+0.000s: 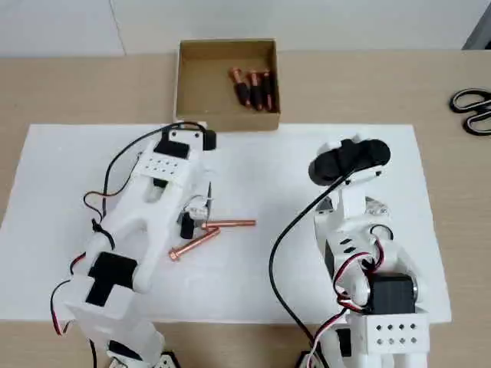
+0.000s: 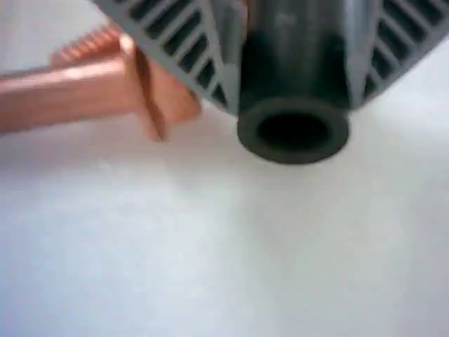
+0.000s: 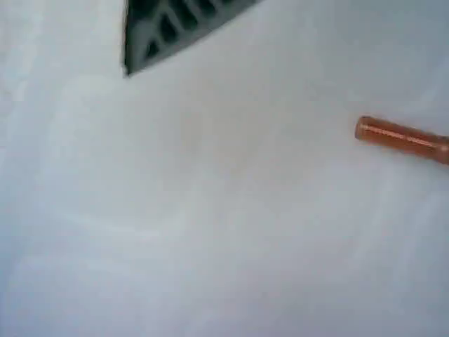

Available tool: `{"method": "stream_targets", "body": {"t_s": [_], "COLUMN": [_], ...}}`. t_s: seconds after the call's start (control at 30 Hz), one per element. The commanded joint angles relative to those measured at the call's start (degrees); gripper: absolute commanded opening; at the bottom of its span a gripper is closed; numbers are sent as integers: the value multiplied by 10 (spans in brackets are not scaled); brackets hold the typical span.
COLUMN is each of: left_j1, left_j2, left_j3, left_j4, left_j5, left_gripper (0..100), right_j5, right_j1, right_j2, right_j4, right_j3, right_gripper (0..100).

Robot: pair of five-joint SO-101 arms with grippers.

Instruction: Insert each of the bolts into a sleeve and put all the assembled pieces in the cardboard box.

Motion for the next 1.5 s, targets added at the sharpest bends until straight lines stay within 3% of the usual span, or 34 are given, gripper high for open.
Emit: {"method": "stream_targets", "body": {"t_s": [0.0,0.3,0.73,1.17,1.47], "left_j1": [1,36,137,202,243], "left_j2": [-10,-4,4,149,207], "left_j3": [-85,-205,-217,-284,-370], "left_j4": [42,94,-53,-58,-62], "left_j5": [8,11,11,9,8], "left_gripper": [6,6,6,6,6], "right_j5": [5,5,5,2,5], "right_j1": [5,5,11,132,140], "right_j2": [-7,-7,-7,-81,-205], "right_j4": [-13,-13,-10,-12,-7], "right_j3": [-5,-5,-5,-3,28], "right_gripper": [144,144,144,144,144]}}
